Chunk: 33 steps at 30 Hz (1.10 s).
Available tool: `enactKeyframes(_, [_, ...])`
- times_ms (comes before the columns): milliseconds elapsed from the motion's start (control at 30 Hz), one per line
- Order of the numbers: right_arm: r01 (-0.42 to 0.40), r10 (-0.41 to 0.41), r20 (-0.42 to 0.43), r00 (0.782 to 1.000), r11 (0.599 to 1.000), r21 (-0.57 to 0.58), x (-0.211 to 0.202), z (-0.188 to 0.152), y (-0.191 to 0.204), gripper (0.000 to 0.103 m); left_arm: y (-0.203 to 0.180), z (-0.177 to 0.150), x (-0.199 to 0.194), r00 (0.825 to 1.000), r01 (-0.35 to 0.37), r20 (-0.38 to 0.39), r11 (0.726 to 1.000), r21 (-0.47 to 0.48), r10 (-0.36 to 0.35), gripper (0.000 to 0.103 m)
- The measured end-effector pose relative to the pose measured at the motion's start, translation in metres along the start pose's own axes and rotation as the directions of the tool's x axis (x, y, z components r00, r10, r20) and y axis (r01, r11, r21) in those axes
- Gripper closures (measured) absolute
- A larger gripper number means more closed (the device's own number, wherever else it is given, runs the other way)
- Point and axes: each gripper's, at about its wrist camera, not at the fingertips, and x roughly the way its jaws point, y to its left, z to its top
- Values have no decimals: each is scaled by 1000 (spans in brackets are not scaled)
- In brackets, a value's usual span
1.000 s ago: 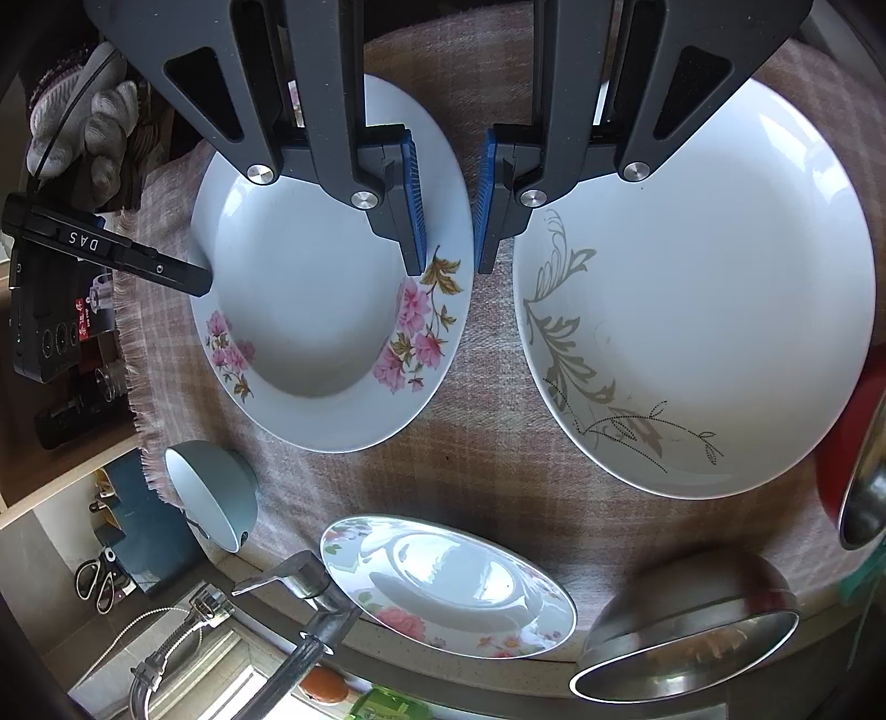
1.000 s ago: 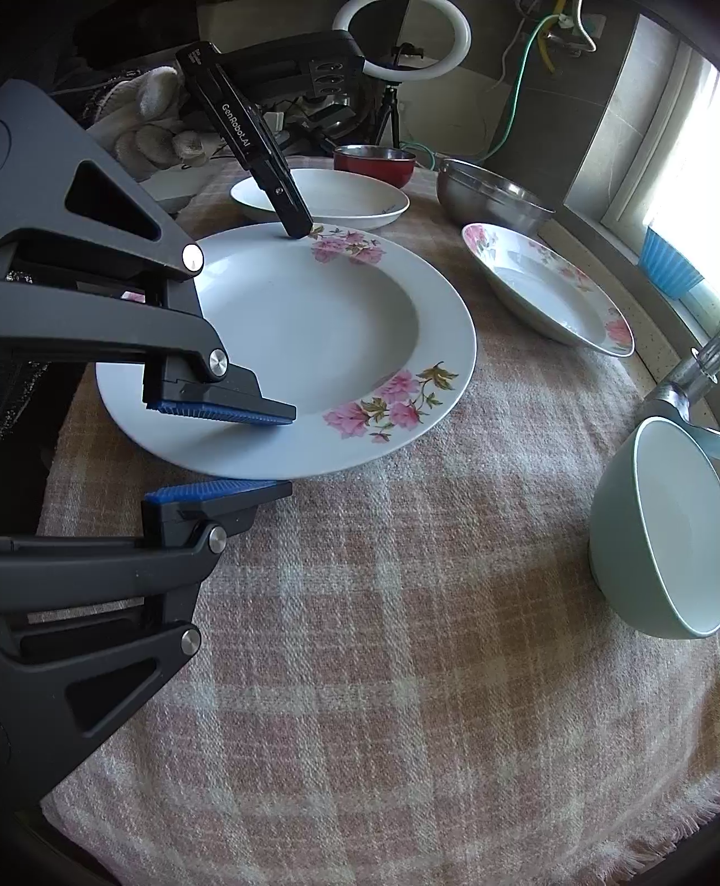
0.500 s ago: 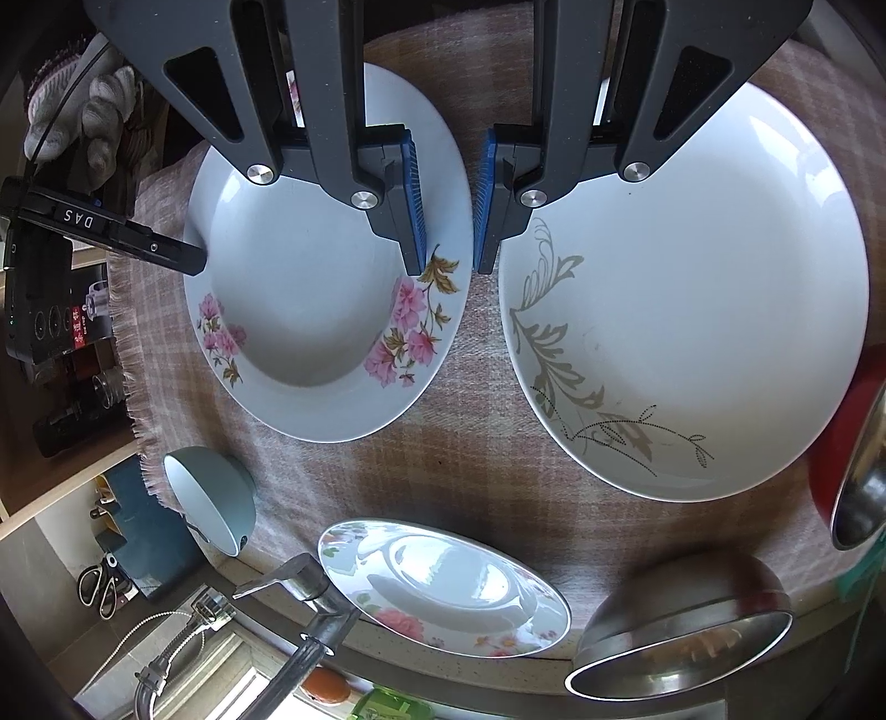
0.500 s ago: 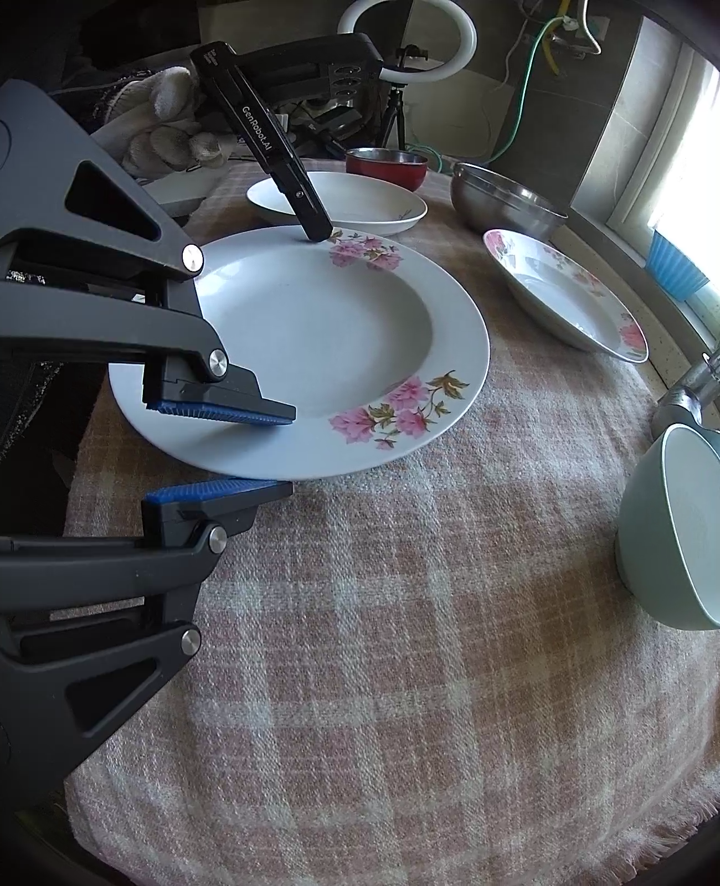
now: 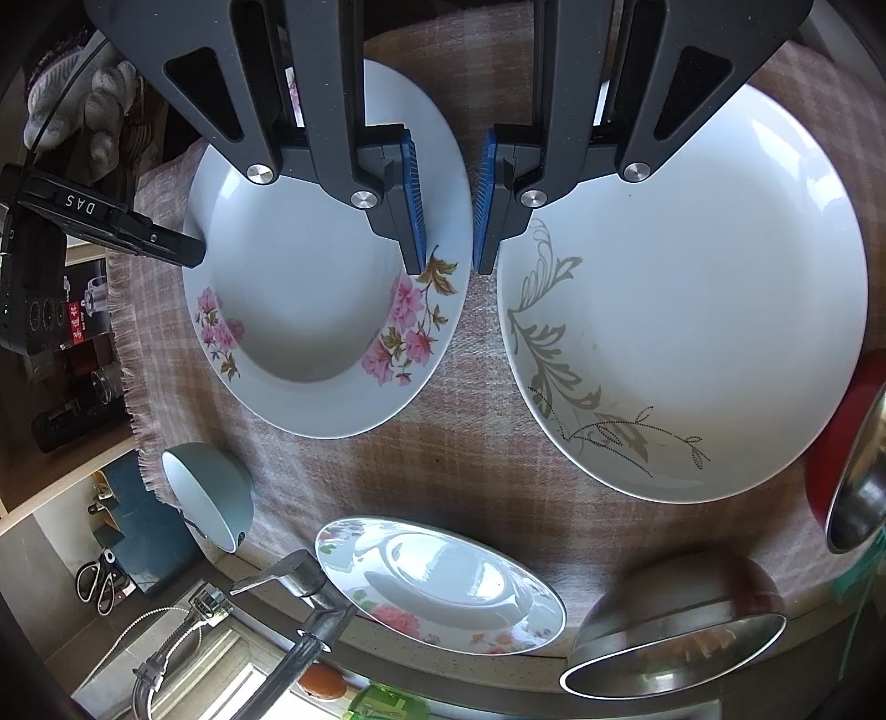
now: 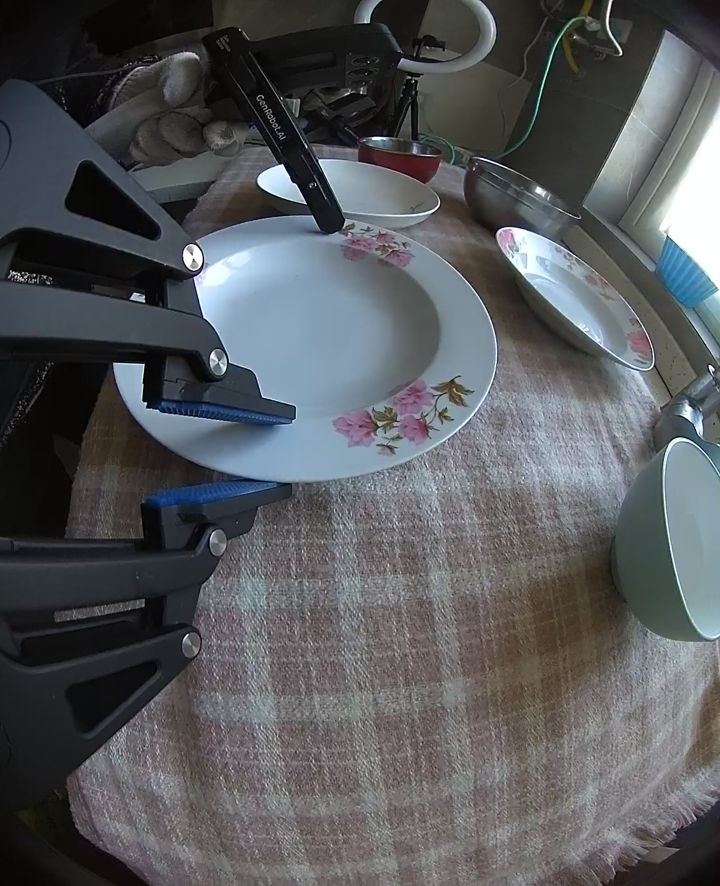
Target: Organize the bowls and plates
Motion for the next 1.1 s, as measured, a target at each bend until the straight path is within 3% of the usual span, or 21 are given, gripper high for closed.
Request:
enactKeyframes(67, [15,-15,8,1000,1000,-2,-2,0,0,76,0,0,0,1000,1,1,1000,-2,-1,88])
enactKeyframes(167, [35,-35,40,999,999,-1,-10,1,-1,56,2,1,-3,1000,2,9,1000,-8,-2,87])
enactKeyframes(200, [38,-38,52,998,999,-1,-14,2,-2,54,2,1,-5,1000,3,13,1000,-10,-3,87])
enactKeyframes(333, [45,-44,95,995,999,-13,-29,7,1,54,3,5,-14,999,5,36,1000,-10,-5,86])
enactKeyframes(433, [45,-42,114,993,999,-27,-38,16,5,54,4,11,-21,998,13,60,1000,-13,-12,75])
enactKeyframes(533, [22,-18,135,991,999,-31,-48,31,12,54,7,22,-28,996,35,86,999,-34,-32,75])
enactKeyframes(833, [-62,69,185,980,997,-46,-53,106,35,54,40,78,-33,989,71,138,986,-152,-50,75])
enactKeyframes(967, [-106,111,179,978,994,-38,-38,141,47,54,54,102,-27,987,77,155,975,-206,-45,75])
enactKeyframes(1100, [-99,106,162,981,994,-47,-18,169,61,54,63,119,-13,987,96,146,964,-249,-60,75])
